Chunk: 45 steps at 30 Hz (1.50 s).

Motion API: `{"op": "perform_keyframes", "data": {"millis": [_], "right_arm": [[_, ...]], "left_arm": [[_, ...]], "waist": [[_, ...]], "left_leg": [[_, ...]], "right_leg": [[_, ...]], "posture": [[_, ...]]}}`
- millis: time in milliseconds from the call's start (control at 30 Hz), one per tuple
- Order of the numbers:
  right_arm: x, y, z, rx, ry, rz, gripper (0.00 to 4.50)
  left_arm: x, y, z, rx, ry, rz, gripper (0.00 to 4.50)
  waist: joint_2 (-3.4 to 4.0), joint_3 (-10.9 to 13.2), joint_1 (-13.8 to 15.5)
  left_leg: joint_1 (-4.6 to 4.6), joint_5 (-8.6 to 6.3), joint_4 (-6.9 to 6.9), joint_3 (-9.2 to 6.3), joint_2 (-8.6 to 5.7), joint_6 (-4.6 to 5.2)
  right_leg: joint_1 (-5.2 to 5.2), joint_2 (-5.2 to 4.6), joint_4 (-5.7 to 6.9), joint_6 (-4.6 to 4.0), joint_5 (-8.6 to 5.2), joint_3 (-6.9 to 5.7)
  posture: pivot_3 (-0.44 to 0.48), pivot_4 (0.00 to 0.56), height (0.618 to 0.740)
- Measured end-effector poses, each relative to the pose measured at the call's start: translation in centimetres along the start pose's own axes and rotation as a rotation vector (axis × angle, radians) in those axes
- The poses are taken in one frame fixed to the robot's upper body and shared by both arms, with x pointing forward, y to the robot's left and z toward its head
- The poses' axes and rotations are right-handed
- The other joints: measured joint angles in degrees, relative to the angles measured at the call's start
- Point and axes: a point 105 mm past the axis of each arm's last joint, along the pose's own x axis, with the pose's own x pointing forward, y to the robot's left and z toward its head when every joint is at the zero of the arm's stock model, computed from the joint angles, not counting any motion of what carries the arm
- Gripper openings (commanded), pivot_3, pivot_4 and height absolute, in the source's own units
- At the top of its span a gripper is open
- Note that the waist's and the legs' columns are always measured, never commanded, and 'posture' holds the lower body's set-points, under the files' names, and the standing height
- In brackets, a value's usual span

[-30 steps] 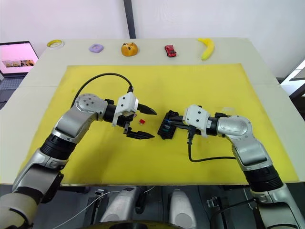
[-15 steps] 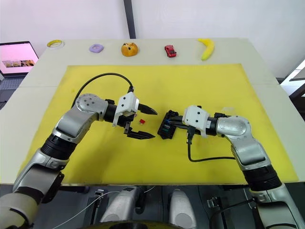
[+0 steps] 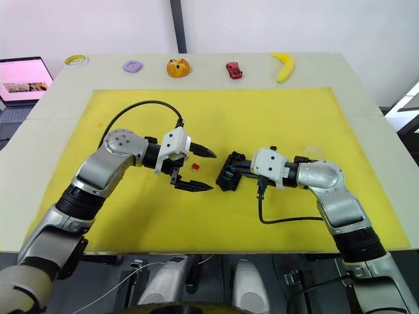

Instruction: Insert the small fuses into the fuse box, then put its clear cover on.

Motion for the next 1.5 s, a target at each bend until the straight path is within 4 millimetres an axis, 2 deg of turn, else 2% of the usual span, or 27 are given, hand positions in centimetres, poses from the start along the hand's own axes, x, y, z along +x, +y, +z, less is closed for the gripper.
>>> {"op": "perform_keyframes", "data": {"millis": [700,1267,1500], "right_arm": [[-0.3,0.7,-1.0,-0.096,-0.037,-0.073,0.0],[-0.3,0.8,-1.0,0.024,-0.035,-0.067,0.0],[-0.3,0.9,-1.0,0.013,-0.033,-0.07,0.0]], "left_arm": [[0.3,0.0,0.1,0.0,-0.01,0.0,4.48],[0.2,0.1,0.0,-0.003,-0.007,0.004,4.48],[0.2,0.1,0.0,-0.003,-0.007,0.011,4.48]], "waist": [[0.0,0.0,0.1],[0.0,0.0,0.1],[0.0,0.0,0.1]], "left_leg": [[0.12,-0.02,0.08,-0.01,0.0,0.03],[0.19,-0.18,0.09,-0.04,0.0,0.29],[0.19,-0.19,0.09,-0.04,0.0,0.29]], "right_leg": [[0.17,0.02,0.0,0.01,0.0,0.0],[0.25,0.01,0.0,0.0,-0.01,-0.01],[0.24,0.01,0.0,0.0,-0.01,-0.01]], "posture": [[0.0,0.15,0.735],[0.0,0.15,0.735],[0.0,0.15,0.735]]}}
